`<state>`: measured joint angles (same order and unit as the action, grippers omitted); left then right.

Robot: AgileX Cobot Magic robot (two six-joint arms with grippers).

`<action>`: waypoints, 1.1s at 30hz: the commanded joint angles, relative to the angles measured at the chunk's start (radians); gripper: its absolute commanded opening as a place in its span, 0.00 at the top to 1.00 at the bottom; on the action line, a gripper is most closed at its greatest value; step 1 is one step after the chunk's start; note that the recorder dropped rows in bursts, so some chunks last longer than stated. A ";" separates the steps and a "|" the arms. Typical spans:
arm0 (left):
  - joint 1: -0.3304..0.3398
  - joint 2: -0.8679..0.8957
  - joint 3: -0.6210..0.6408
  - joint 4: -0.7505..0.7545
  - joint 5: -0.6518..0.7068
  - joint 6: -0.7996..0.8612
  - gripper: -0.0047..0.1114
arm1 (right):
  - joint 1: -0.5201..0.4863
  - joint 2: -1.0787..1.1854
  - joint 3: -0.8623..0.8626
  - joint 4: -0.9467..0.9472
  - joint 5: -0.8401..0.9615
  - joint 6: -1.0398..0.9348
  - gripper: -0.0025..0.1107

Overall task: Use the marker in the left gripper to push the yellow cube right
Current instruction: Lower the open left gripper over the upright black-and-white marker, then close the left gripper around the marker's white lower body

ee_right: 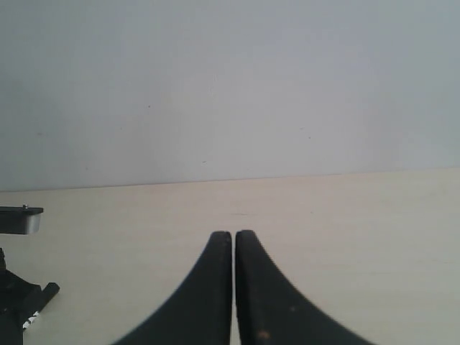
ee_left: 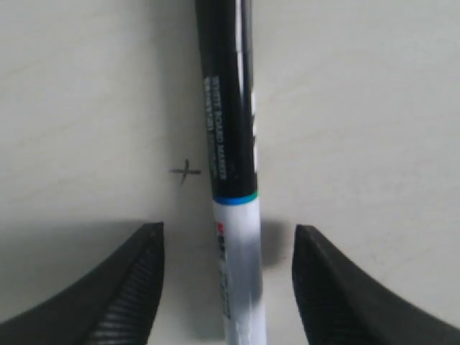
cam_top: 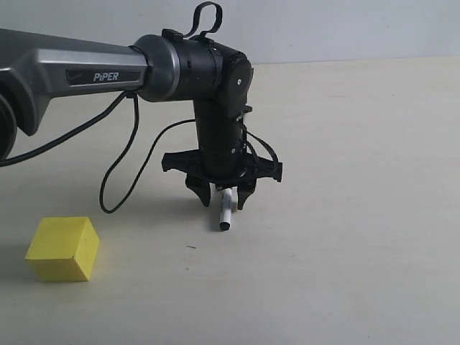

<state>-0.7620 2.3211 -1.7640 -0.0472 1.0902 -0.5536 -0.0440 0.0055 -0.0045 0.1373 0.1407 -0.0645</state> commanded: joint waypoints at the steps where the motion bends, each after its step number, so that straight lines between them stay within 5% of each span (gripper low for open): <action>1: -0.005 -0.005 -0.006 0.008 -0.007 -0.008 0.50 | -0.003 -0.006 0.005 -0.005 -0.008 -0.009 0.96; 28: -0.005 0.021 -0.006 -0.010 0.003 0.000 0.51 | -0.003 -0.006 0.005 -0.005 -0.008 -0.009 0.96; 33: -0.005 0.021 -0.006 -0.008 -0.007 0.031 0.76 | -0.003 -0.006 0.005 -0.005 -0.008 -0.009 0.96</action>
<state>-0.7620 2.3337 -1.7677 -0.0474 1.0995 -0.5466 -0.0440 0.0055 -0.0045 0.1373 0.1407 -0.0645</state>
